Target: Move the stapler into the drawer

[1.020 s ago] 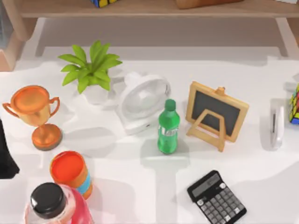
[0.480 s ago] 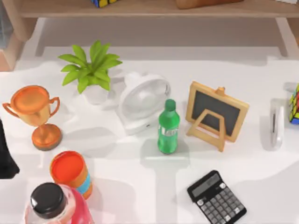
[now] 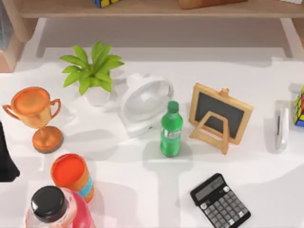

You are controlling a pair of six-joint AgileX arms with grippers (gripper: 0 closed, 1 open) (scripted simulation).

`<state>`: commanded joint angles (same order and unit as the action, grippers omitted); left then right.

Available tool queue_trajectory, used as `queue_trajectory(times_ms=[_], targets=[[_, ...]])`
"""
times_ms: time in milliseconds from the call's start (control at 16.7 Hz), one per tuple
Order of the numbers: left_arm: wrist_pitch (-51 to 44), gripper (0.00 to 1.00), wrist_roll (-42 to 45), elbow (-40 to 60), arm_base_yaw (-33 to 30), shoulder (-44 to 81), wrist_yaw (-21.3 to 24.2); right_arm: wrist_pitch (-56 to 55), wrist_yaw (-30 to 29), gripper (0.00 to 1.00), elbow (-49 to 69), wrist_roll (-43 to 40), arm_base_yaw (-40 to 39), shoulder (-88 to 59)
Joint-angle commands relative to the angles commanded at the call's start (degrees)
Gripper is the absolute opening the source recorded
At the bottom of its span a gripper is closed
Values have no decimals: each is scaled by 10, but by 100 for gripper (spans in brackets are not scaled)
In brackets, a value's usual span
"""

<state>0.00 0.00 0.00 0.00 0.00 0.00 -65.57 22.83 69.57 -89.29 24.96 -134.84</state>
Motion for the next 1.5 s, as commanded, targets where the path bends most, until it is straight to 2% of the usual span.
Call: queue_trajectory(times_ms=[480, 1020, 1500], targets=[[0, 100, 0, 0, 0, 0, 0, -3, 1, 0, -8, 1, 4, 3], [0, 100, 0, 0, 0, 0, 0, -83, 36, 0, -150, 1, 37, 67], [0, 100, 0, 0, 0, 0, 0, -104, 49, 0, -180, 3, 50, 81]])
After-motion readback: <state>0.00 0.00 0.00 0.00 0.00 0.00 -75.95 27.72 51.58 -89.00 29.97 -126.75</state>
